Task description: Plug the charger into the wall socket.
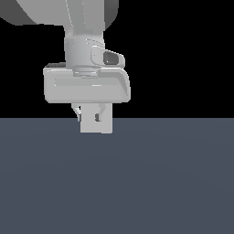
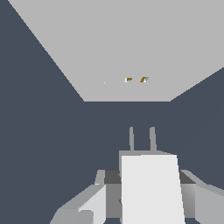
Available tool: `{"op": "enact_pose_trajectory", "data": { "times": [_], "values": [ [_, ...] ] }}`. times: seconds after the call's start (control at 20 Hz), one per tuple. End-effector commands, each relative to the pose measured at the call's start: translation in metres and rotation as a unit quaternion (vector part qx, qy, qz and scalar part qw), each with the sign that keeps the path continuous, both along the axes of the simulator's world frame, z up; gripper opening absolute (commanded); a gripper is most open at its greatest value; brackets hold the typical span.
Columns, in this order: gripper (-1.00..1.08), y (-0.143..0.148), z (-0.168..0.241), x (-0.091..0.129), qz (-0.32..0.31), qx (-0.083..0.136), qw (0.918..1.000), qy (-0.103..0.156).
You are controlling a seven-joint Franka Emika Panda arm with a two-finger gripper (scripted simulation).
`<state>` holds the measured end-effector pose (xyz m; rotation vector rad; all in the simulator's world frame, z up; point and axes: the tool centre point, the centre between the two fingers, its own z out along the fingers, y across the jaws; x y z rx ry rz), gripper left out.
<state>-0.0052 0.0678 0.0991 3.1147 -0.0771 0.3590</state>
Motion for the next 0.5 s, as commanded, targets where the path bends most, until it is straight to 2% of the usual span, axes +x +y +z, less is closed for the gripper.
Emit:
{"op": "enact_pose_trajectory", "data": {
  "times": [0.0,0.45],
  "values": [
    [-1.00,0.0013,0.0016,0.0016,0.003,0.000,1.0000,0.001],
    [-1.00,0.0011,0.0014,0.0061,0.003,0.000,1.0000,0.000]
  ]
}}
